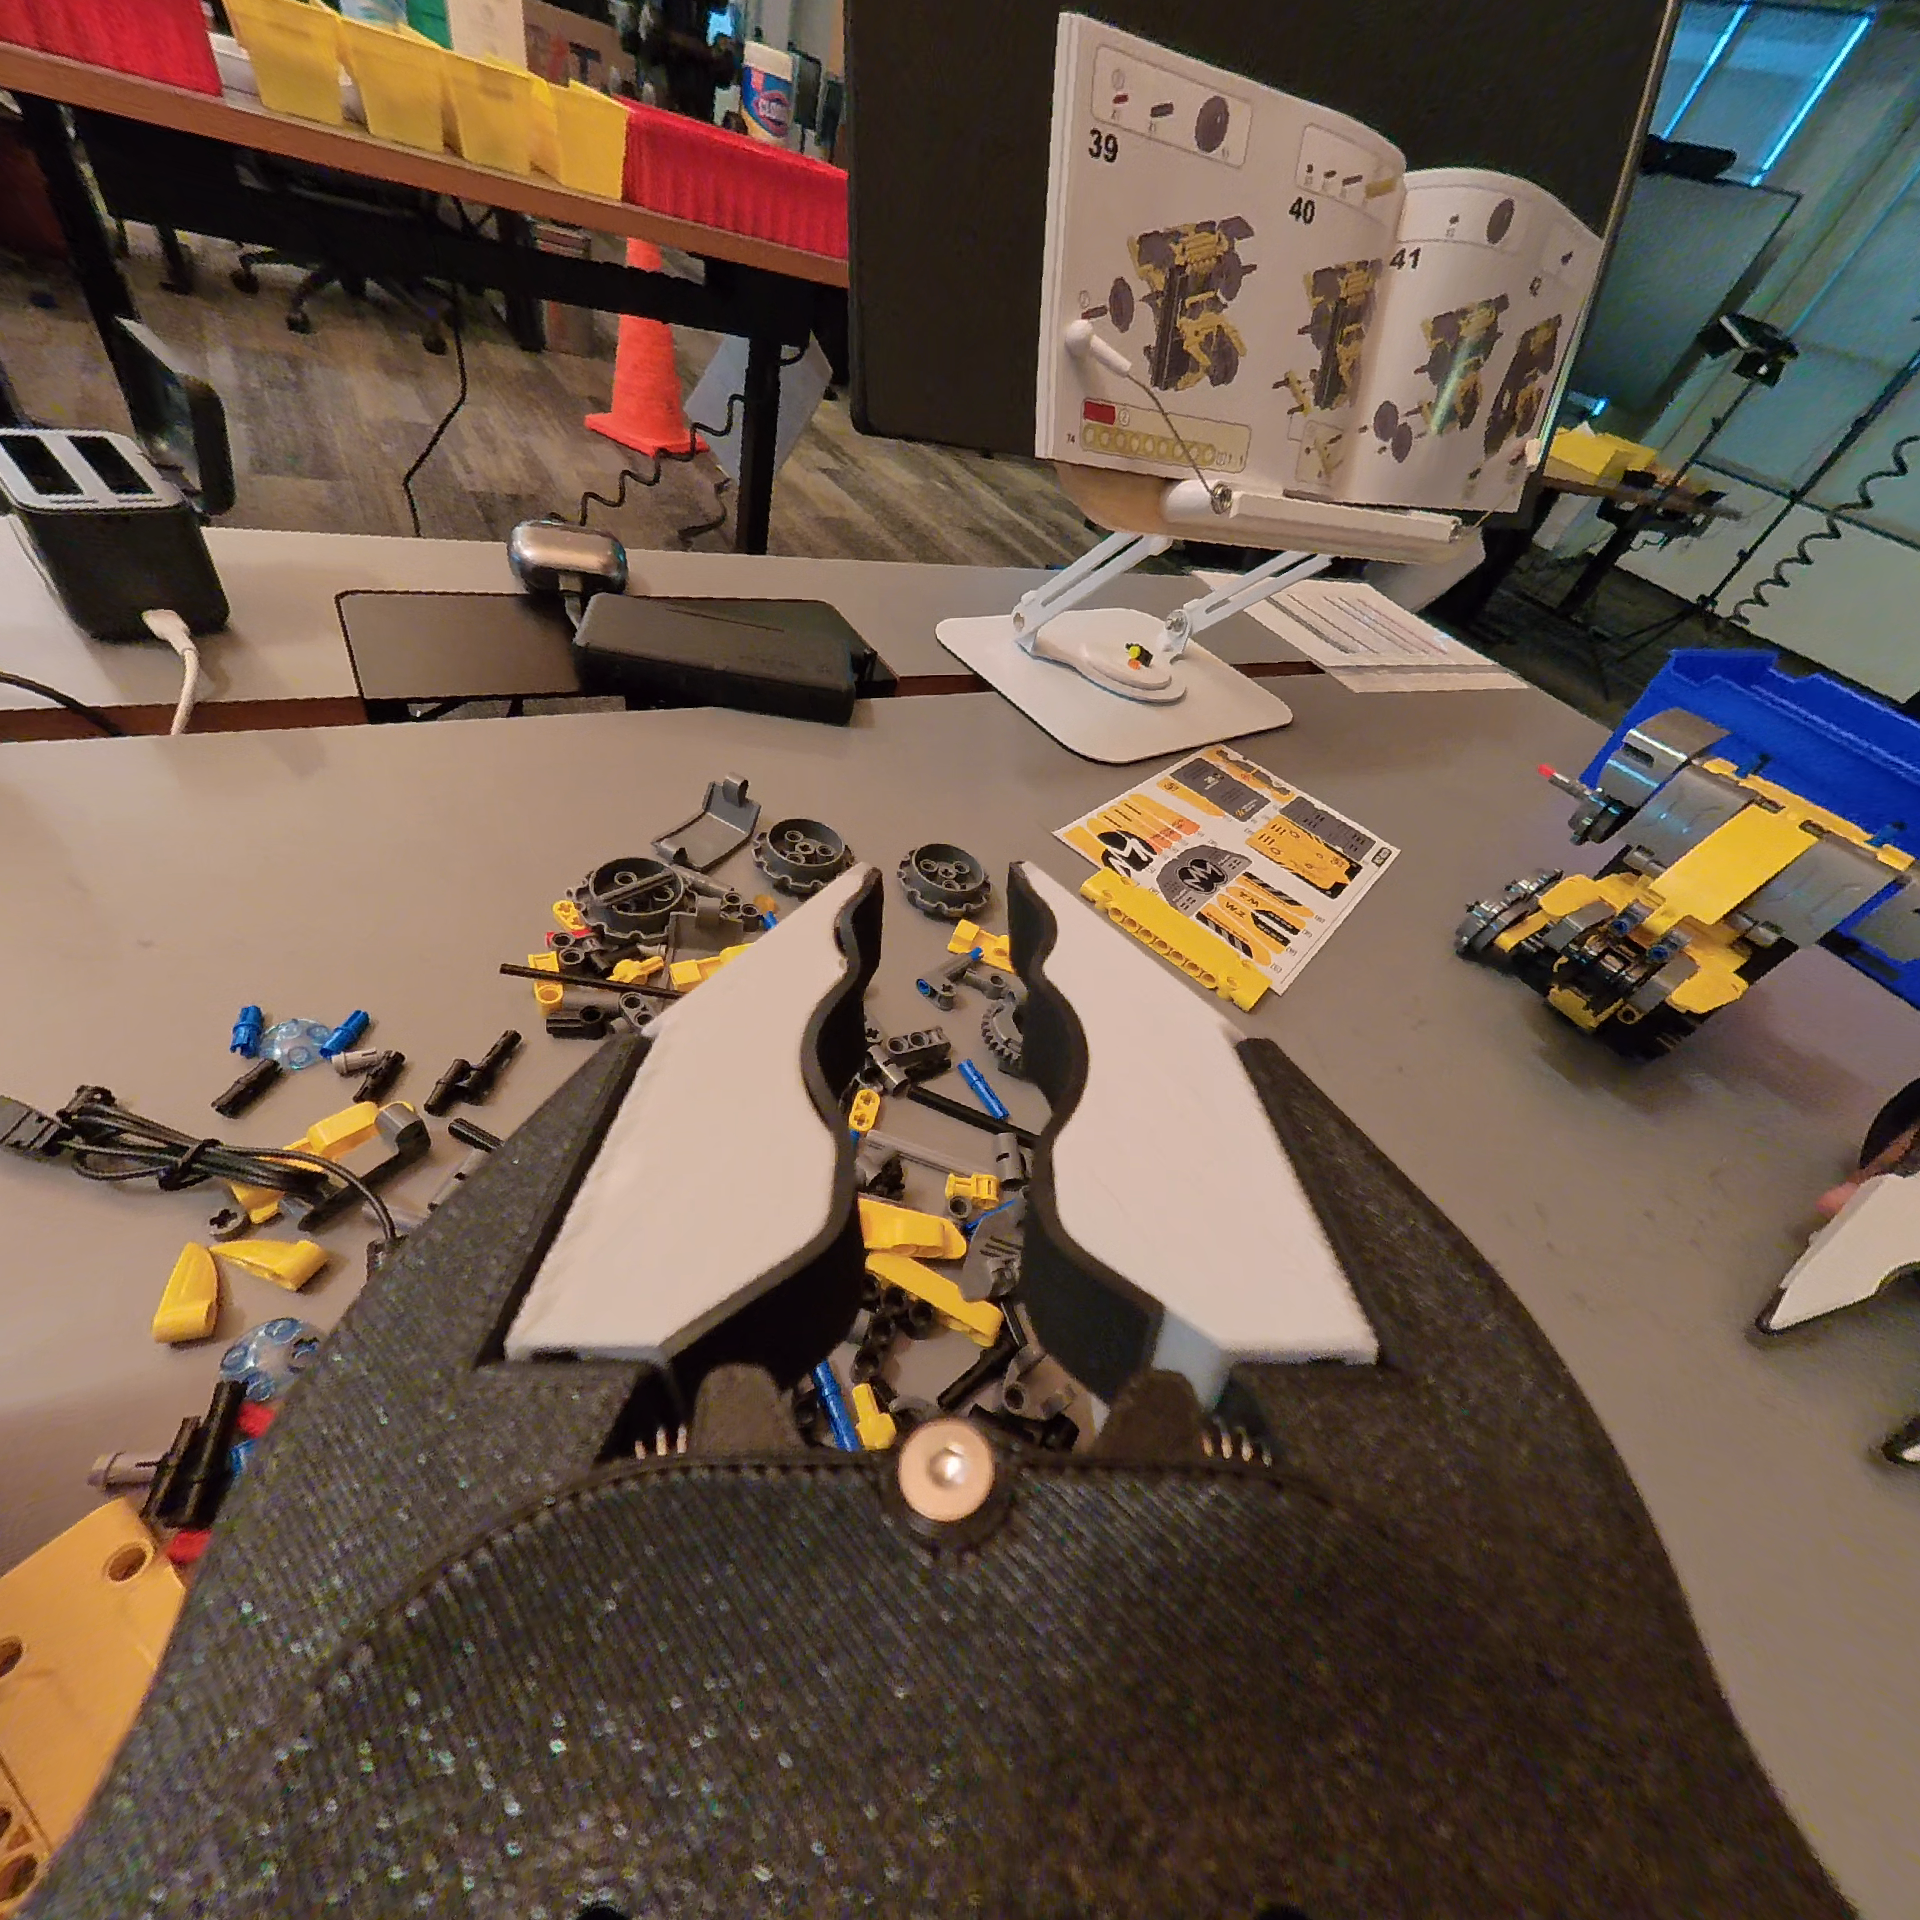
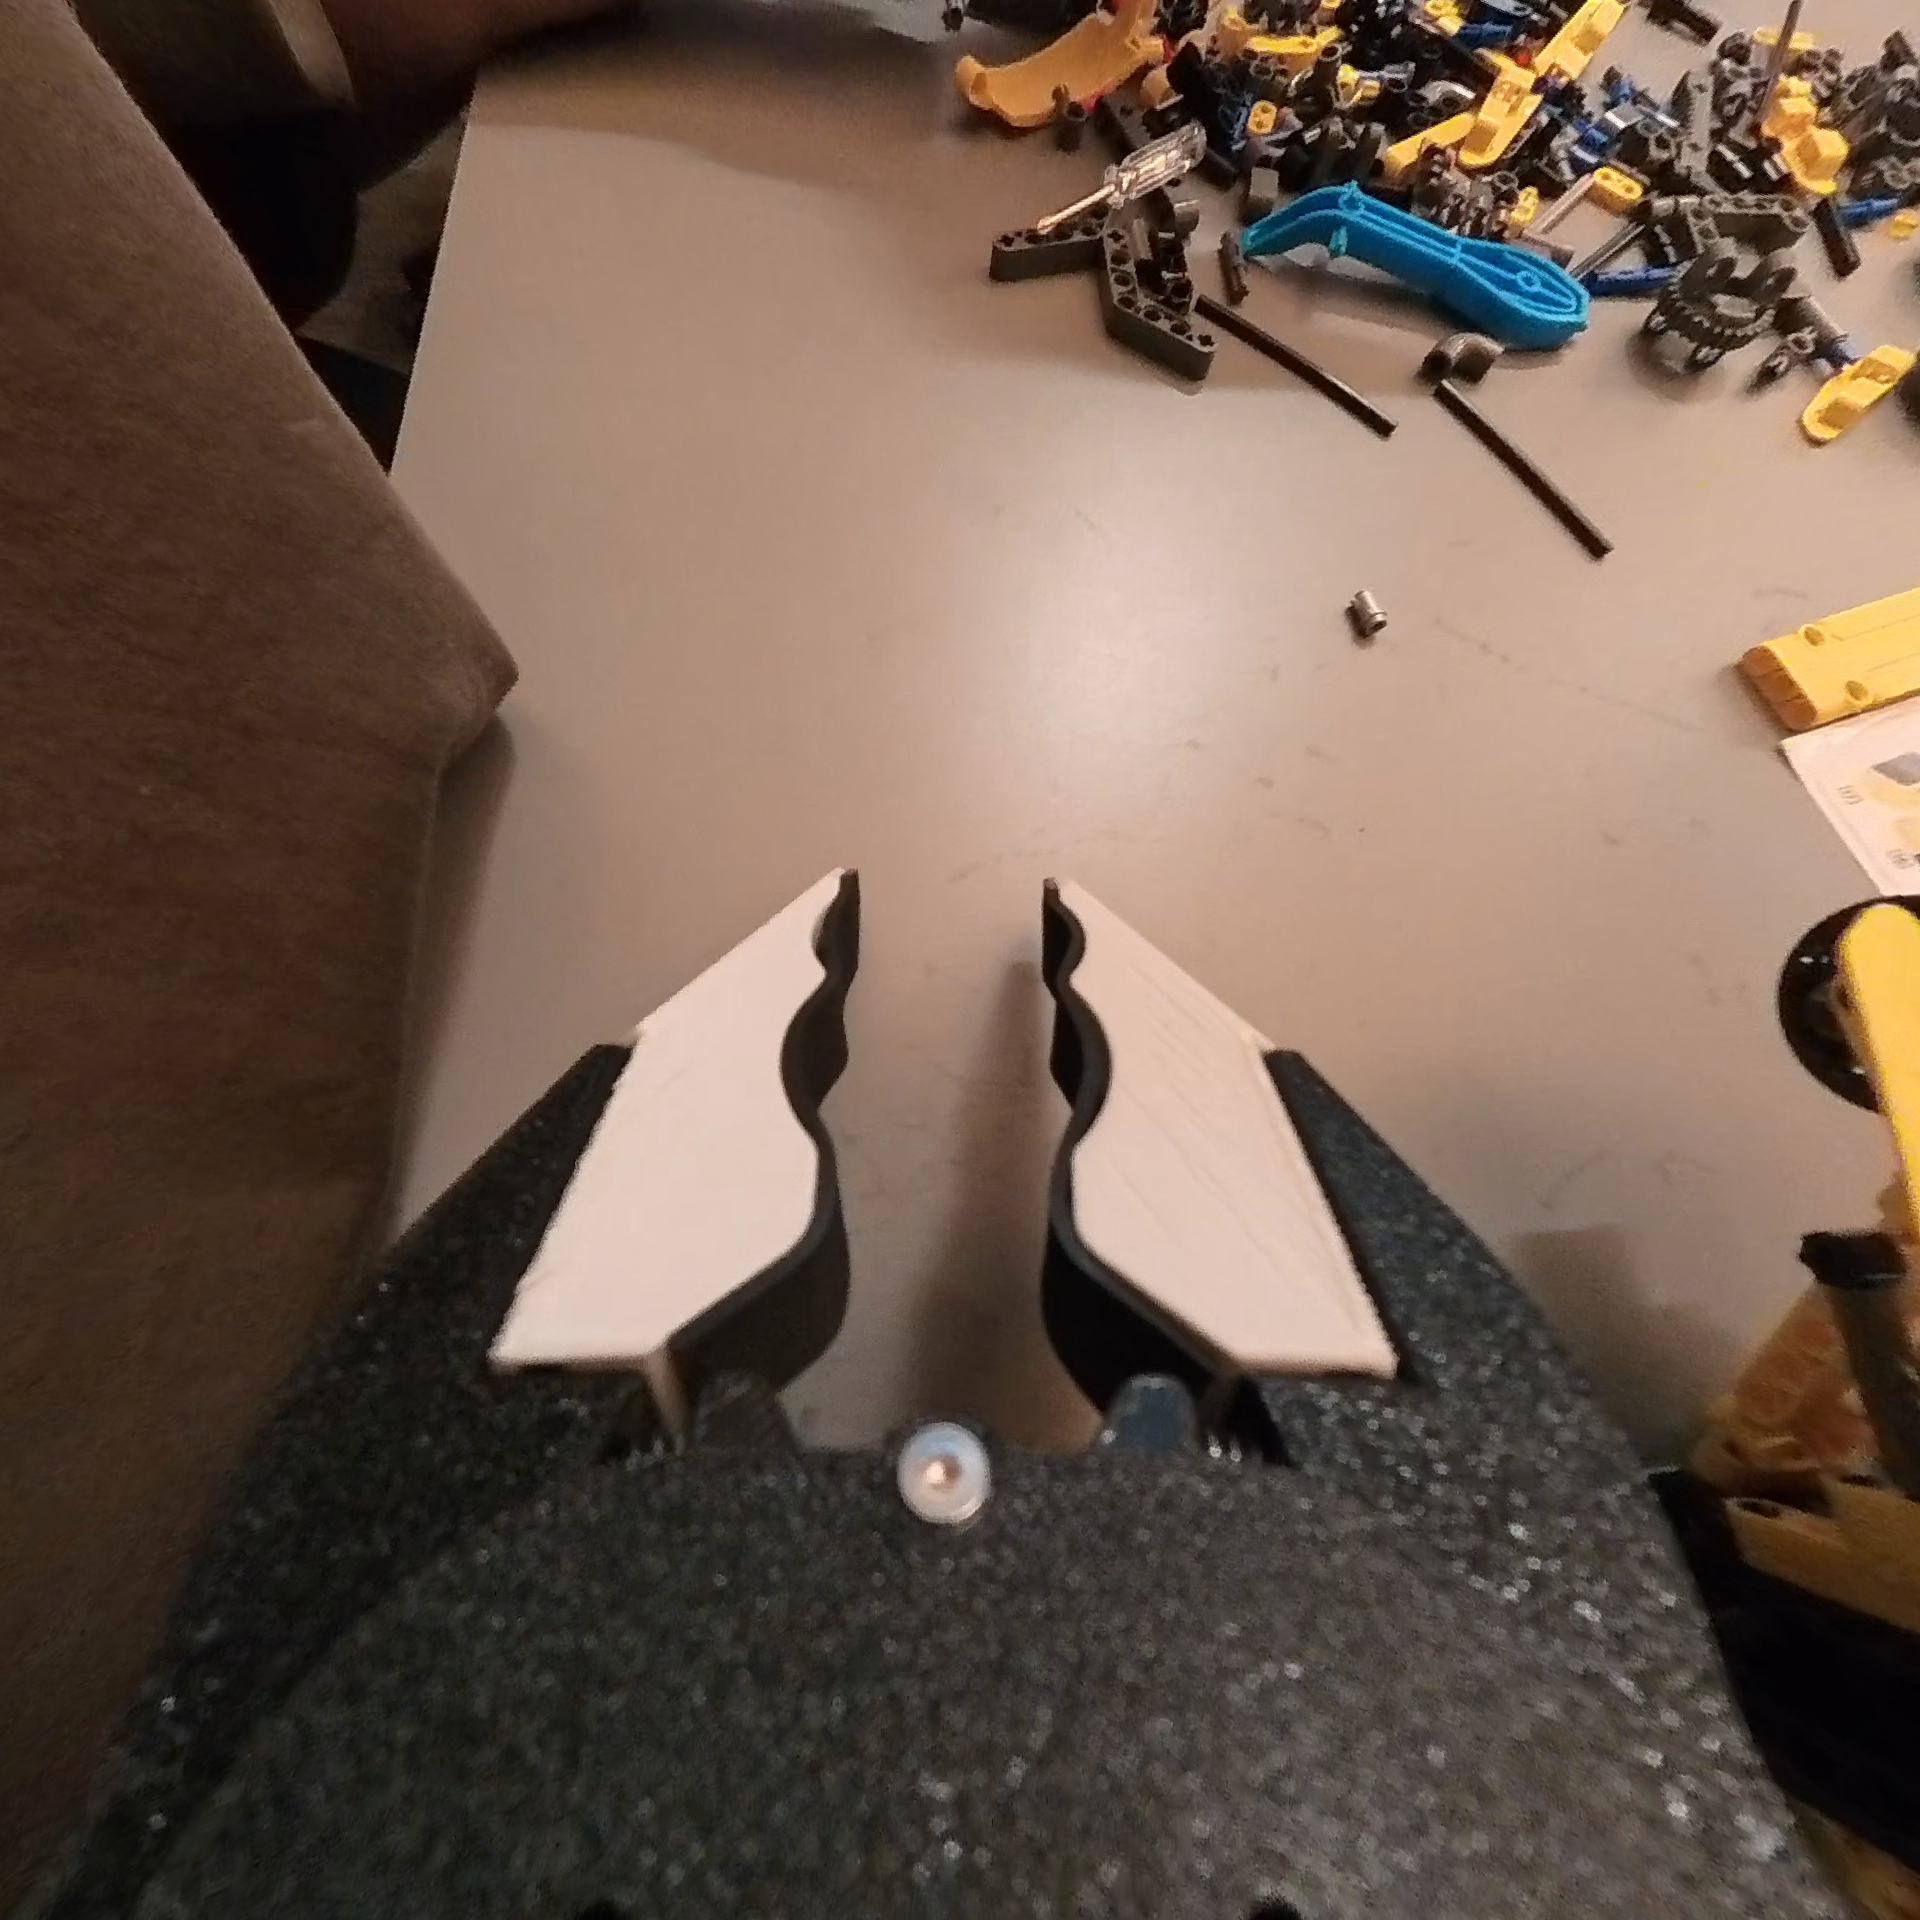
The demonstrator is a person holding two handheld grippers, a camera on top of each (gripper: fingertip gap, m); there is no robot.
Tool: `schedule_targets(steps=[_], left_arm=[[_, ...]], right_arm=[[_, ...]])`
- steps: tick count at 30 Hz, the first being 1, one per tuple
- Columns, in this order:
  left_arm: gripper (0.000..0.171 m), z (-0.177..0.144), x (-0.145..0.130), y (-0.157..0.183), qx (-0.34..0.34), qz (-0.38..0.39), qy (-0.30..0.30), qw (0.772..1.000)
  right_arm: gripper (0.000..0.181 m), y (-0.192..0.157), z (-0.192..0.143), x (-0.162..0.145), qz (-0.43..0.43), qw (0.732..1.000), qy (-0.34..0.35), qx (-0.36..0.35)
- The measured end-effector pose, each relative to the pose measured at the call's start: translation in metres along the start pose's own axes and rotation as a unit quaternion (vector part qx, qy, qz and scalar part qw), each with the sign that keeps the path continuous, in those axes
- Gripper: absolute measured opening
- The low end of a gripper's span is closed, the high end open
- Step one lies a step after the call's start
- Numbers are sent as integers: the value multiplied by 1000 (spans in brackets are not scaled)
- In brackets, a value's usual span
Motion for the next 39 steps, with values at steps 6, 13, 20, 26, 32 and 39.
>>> schedule_targets(steps=[6, 13, 20, 26, 32, 39], left_arm=[[23, 0, 0, 0, -1, -1, -1, 1000], [23, 1, -1, -1, 2, -1, -2, 1000], [23, -6, 4, -10, 22, 4, 5, 1000], [22, -23, 18, -22, 39, -12, 45, 998], [22, -22, 17, -22, 39, -13, 41, 998], [22, -20, 15, -20, 36, -11, 35, 999]], right_arm=[[35, 0, 0, 0, 1, 1000, 2, 0], [36, 1, -3, 2, 12, 1000, 13, 5], [36, 3, -6, 3, 27, 999, 24, 14], [37, 4, -6, 3, 39, 999, 26, 21], [37, 6, -8, 4, 50, 998, 33, 26], [37, 6, -7, 4, 50, 998, 31, 26]])
Point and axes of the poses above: each gripper's, where its closed fingertips meet, z out along the fingers, x out of its top, y = z × x across the jaws, the point moved 3 cm from there along -z, back along the fingers, and after that the axes turned 3 degrees about x, right-handed, at the moved point
